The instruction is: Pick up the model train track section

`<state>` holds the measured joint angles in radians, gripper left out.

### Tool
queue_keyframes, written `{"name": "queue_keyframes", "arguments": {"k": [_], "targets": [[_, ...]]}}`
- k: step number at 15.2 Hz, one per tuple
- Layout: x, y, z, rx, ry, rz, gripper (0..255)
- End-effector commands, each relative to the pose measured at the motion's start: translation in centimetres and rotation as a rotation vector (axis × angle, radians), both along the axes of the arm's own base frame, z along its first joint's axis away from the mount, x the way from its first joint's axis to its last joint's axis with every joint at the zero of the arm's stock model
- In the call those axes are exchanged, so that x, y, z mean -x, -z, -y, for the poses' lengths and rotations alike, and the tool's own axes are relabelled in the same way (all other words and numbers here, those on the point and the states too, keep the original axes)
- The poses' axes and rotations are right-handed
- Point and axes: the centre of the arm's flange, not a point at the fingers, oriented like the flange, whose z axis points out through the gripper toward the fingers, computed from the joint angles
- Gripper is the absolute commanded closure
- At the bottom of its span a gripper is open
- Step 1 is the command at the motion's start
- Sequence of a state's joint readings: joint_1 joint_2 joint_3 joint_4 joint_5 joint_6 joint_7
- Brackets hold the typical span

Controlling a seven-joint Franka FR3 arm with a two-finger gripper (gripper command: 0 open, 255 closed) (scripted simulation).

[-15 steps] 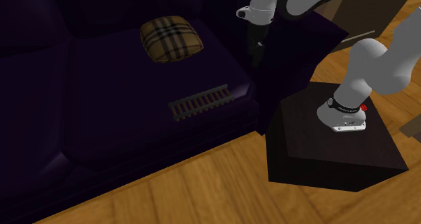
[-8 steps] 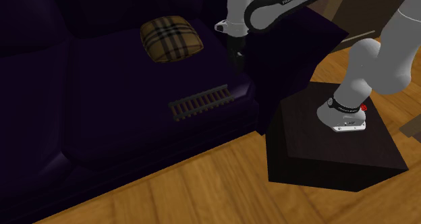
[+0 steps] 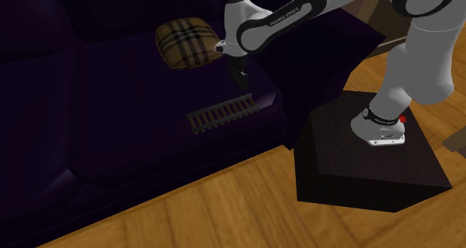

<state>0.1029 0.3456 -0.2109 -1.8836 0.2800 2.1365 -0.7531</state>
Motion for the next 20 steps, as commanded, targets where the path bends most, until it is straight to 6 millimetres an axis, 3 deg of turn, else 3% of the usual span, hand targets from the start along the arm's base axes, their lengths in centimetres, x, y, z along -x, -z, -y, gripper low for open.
{"name": "queue_keyframes", "arguments": {"k": [1, 9, 11, 12, 20], "targets": [[-2.1, 1.6, -0.5, -0.012, -0.042, -0.001, 0], [-2.5, 5.9, -0.6, -0.014, -0.049, -0.001, 0], [-2.5, 5.9, -0.6, -0.014, -0.049, -0.001, 0], [-2.5, 5.8, -0.6, -0.014, -0.049, -0.001, 255], [-2.5, 5.9, -0.6, -0.014, -0.049, -0.001, 255]]}}
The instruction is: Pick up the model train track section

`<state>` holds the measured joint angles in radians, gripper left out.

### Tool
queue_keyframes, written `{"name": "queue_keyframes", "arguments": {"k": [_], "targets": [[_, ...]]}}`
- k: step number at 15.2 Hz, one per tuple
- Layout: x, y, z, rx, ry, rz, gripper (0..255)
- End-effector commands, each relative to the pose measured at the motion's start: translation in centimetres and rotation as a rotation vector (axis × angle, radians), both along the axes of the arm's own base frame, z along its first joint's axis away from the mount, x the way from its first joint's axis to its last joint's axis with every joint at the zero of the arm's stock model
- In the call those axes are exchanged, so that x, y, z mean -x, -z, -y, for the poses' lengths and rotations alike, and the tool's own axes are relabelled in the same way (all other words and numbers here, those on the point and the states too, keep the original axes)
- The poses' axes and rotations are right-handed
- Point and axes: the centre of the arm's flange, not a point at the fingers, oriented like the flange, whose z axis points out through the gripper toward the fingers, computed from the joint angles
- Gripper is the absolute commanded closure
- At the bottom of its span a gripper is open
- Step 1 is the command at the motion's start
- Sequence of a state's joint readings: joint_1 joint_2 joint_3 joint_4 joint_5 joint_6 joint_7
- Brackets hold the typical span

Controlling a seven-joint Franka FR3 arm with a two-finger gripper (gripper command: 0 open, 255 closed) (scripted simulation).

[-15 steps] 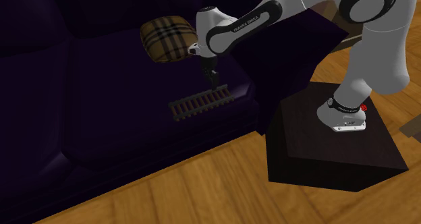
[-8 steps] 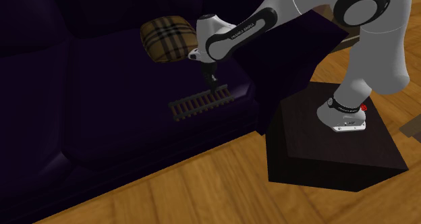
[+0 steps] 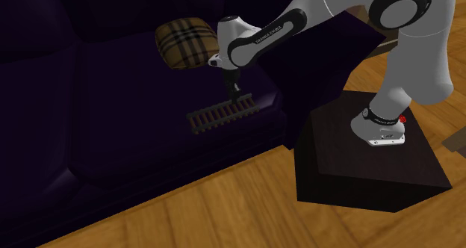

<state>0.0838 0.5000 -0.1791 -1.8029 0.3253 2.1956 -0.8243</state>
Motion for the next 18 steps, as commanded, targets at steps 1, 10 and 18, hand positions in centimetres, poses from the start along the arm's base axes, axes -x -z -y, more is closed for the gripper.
{"name": "queue_keyframes", "arguments": {"k": [1, 10, 18], "targets": [[0.0, 0.1, 0.0, 0.0, 0.0, 0.0, 255], [0.0, -4.7, 0.0, 0.0, 0.0, 0.0, 255], [0.0, -7.9, 0.0, 0.0, 0.0, 0.0, 255]]}}
